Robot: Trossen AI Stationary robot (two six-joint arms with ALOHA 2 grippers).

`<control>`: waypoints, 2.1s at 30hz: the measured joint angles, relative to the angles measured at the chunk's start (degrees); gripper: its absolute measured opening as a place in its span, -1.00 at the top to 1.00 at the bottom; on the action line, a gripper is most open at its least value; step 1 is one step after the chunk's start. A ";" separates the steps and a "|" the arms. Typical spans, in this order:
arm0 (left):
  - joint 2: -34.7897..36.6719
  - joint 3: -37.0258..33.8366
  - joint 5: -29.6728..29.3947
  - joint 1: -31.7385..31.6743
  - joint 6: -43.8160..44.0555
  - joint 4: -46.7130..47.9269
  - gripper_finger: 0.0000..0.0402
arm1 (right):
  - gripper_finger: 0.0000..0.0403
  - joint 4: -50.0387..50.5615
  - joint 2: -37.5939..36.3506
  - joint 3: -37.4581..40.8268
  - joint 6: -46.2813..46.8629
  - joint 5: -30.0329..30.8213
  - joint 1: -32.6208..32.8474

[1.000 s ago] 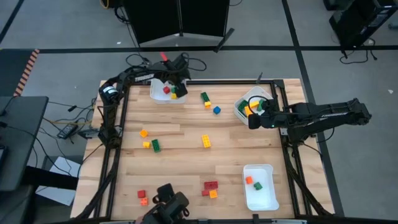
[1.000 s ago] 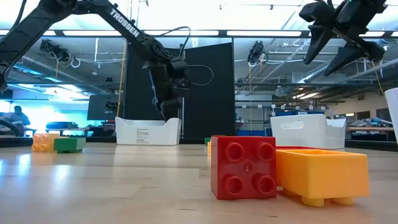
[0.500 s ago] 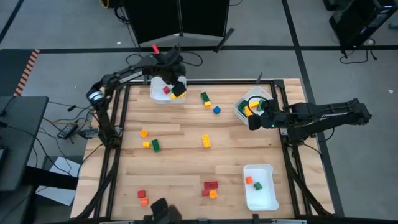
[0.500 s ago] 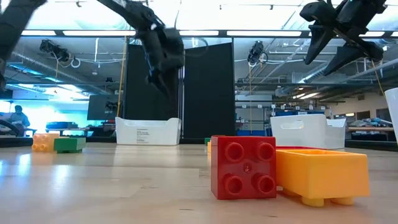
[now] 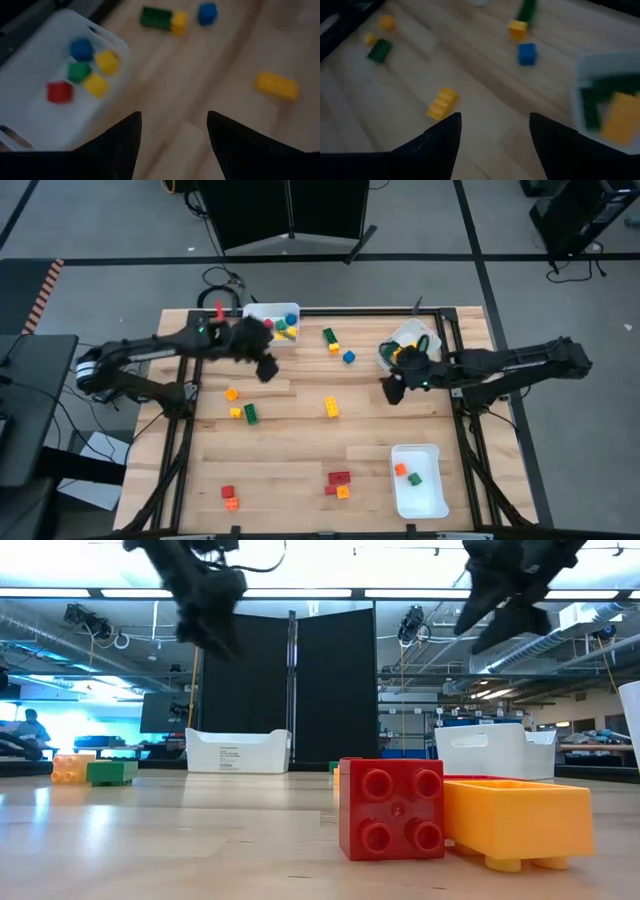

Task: Sort blocks by size
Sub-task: Put the red 8 stud gamepiece into the top right white bin

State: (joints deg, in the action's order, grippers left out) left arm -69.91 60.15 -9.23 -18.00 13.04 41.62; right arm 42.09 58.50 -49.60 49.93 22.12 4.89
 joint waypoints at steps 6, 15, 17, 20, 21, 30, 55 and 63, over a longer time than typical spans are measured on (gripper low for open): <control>8.22 -7.24 -0.16 10.36 9.35 0.29 -0.17 | -0.21 -0.49 8.48 -4.86 -9.73 -3.48 0.27; 11.37 -14.58 -7.26 24.37 19.17 0.33 -0.17 | -0.21 9.62 23.00 -20.97 -20.13 -4.03 5.01; 11.37 -15.56 -7.11 27.09 19.17 0.15 -0.17 | -0.21 13.19 26.06 -24.90 -20.17 -4.04 6.17; 11.37 -16.43 -7.01 30.73 19.27 -0.05 -0.17 | -0.21 19.08 30.54 -30.72 -20.17 -4.03 7.97; 11.37 -16.59 -7.05 31.78 19.70 -0.03 -0.17 | -0.21 21.06 32.00 -32.57 -20.17 -4.03 8.63; 11.37 -19.01 -8.09 39.45 21.48 -0.03 -0.17 | -0.21 33.29 46.77 -47.96 -12.09 -4.04 14.76; 11.32 -22.68 -8.16 48.92 25.05 -1.40 -0.17 | -0.21 23.04 70.71 -58.16 -0.57 -20.27 19.62; 11.32 -22.68 -8.16 48.92 24.85 -1.62 -0.17 | -0.21 19.93 71.33 -58.25 -0.56 -20.86 21.51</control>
State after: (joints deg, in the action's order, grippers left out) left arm -58.59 37.47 -17.39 30.92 37.89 40.01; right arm 62.02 129.84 -107.85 49.37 1.26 26.40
